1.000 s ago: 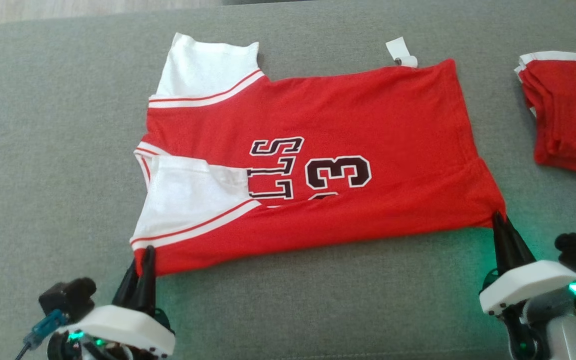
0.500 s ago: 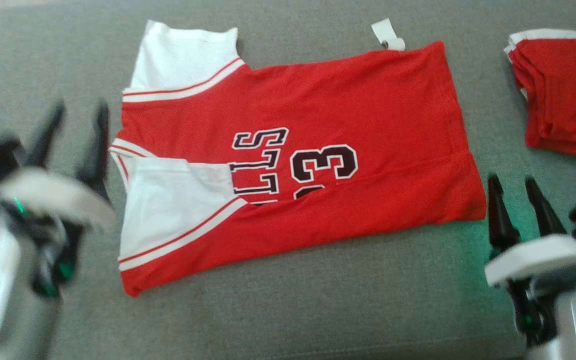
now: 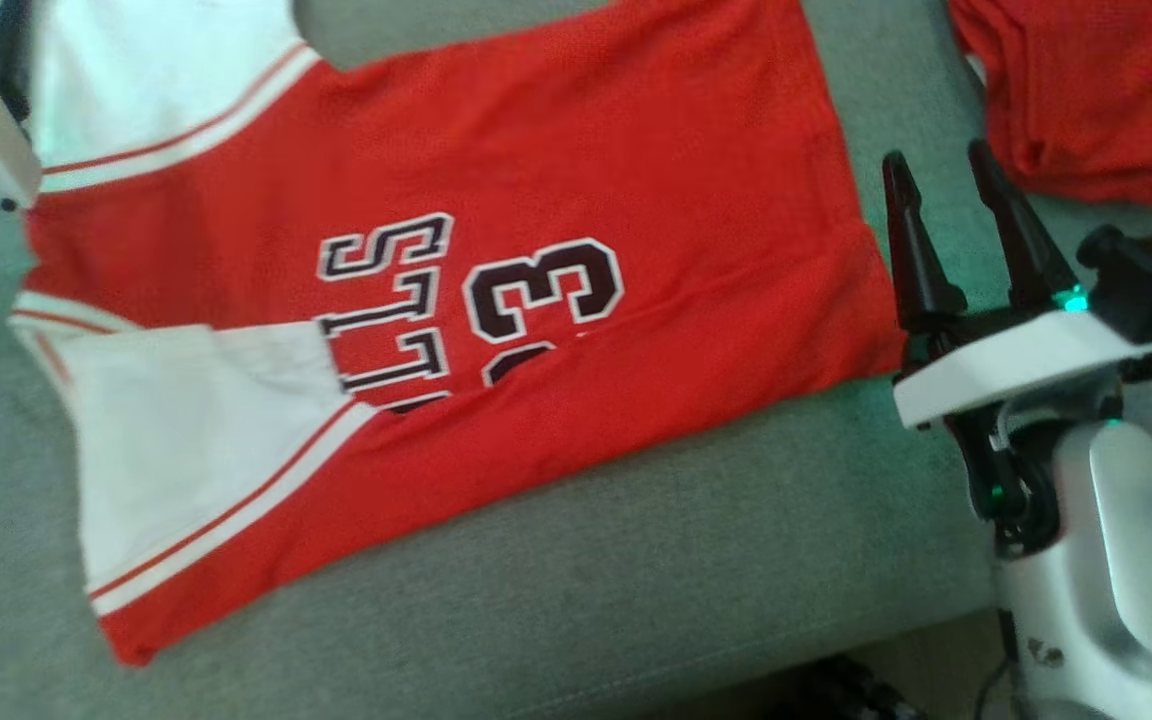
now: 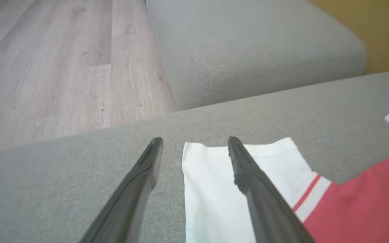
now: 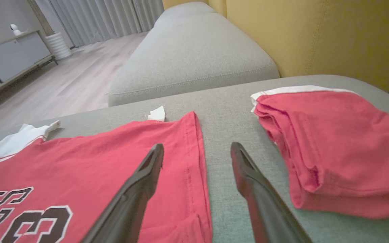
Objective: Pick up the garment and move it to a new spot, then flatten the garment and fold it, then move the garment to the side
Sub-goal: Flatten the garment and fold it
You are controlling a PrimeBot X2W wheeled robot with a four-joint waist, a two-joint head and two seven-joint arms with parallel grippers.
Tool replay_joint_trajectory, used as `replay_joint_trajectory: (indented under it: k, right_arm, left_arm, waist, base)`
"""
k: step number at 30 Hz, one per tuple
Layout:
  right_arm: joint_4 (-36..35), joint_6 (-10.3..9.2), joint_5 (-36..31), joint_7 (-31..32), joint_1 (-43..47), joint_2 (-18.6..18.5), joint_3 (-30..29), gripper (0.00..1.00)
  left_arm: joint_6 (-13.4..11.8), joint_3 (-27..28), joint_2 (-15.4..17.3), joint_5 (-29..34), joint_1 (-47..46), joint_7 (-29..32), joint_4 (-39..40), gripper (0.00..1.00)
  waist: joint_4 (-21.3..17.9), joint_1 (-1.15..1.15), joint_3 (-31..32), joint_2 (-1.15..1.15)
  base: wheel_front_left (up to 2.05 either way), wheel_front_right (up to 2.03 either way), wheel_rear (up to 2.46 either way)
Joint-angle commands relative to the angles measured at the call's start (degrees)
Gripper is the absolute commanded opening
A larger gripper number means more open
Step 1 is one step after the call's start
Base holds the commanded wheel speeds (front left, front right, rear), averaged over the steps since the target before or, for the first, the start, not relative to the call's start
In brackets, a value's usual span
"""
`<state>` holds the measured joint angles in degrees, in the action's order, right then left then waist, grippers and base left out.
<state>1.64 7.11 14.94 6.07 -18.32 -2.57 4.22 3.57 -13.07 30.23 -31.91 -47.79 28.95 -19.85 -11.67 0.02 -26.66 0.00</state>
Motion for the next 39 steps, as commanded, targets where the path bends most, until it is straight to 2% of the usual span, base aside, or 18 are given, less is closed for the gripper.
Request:
replay_joint_trajectory:
  k: [1, 8, 13, 17, 18, 19, 20, 21, 22, 28, 33, 36, 39]
  right_arm:
    - [-2.26, 0.37, -0.21, -0.29, -0.97, -0.31, 1.25, 1.0]
    - [-2.63, 0.37, -0.12, -1.0, -2.81, -0.31, 2.77, 1.0]
    - [-2.72, 0.37, -0.2, -1.32, -3.2, -0.31, 3.49, 1.0]
    - [-2.91, 0.37, -0.2, -1.34, -3.31, -0.31, 4.37, 1.0]
    - [-2.91, 0.37, -0.24, -1.32, -3.39, -0.31, 4.56, 1.0]
    - [-2.91, 0.37, -0.29, -1.28, -3.49, -0.31, 4.75, 1.0]
    - [-2.94, 0.37, -0.35, -1.26, -3.63, -0.31, 5.0, 1.0]
    - [-2.98, 0.37, -0.37, -1.2, -3.76, -0.31, 5.23, 1.0]
    - [-3.02, 0.37, -0.4, -1.13, -3.92, -0.31, 5.48, 1.0]
    - [-2.5, 0.37, -1.5, 0.16, -5.7, -0.31, 6.18, 1.0]
    - [0.97, 0.37, -4.51, 3.79, -11.7, -0.79, 6.21, 1.0]
    - [5.37, 0.37, -5.72, 6.68, -17.18, -1.97, 6.04, 1.0]
    - [14.07, 0.37, -7.05, 10.28, -24.79, -3.94, 5.58, 1.0]
  left_arm:
    - [0.05, 1.73, 3.29, 0.65, -2.37, 0.4, 1.36, 1.0]
    - [-0.25, 1.29, 5.42, 1.6, -5.3, 2.72, -4.49, 1.0]
    - [-1.63, 1.27, 6.46, 2.35, -5.87, 3.61, -6.7, 1.0]
    - [-1.4, 0.65, 6.54, 1.87, -5.54, 5.61, -7.66, 1.0]
    - [-1.38, 0.37, 6.51, 1.83, -5.41, 6.2, -7.81, 0.88]
    - [-1.47, 0.16, 6.43, 1.76, -5.27, 6.8, -7.95, 0.49]
    - [-1.4, -0.11, 6.36, 1.68, -5.14, 7.33, -8.01, 0.42]
    - [-1.27, -0.28, 6.33, 1.54, -5.04, 7.72, -8.06, 0.14]
    - [-1.16, -0.4, 6.3, 1.42, -5.01, 7.94, -8.05, 0.0]
    - [-0.66, -0.65, 4.88, 0.92, -5.81, 5.41, -7.51, 0.0]
    - [-0.06, -1.2, 2.55, 0.81, -6.67, 1.11, -6.14, 0.0]
    - [0.72, -1.94, 0.98, 0.54, -6.98, -1.27, -4.62, 0.0]
    - [1.42, -2.82, -0.99, 0.02, -7.05, -3.84, -2.2, 0.0]
  waist:
    - [-2.94, -0.02, -3.0, 0.0]
    - [-5.51, -0.02, -5.62, 0.0]
    - [-6.16, -0.02, -5.73, 0.0]
    - [-6.29, -0.02, -5.49, 0.0]
    - [-6.26, -0.02, -5.45, 0.0]
    - [-6.22, -0.02, -5.4, 0.0]
    - [-6.19, -0.02, -5.35, 0.0]
    - [-6.17, -0.02, -5.31, 0.0]
    - [-6.14, -0.02, -5.29, 0.0]
    - [-4.87, -0.02, -4.58, 0.0]
    - [-1.98, -0.02, -3.14, 0.0]
    - [0.53, -0.02, -2.68, 0.0]
    - [3.95, -0.02, -3.04, 0.0]
  base:
    - [0.0, 0.0, 0.0]
    - [0.0, 0.0, 0.0]
    - [0.0, 0.0, 0.0]
    - [0.0, 0.0, 0.0]
    - [0.0, 0.0, 0.0]
    - [0.0, 0.0, 0.0]
    - [0.0, 0.0, 0.0]
    - [0.0, 0.0, 0.0]
    - [0.0, 0.0, 0.0]
    - [0.0, 0.0, 0.0]
    - [0.0, 0.0, 0.0]
    - [0.0, 0.0, 0.0]
    - [0.0, 0.0, 0.0]
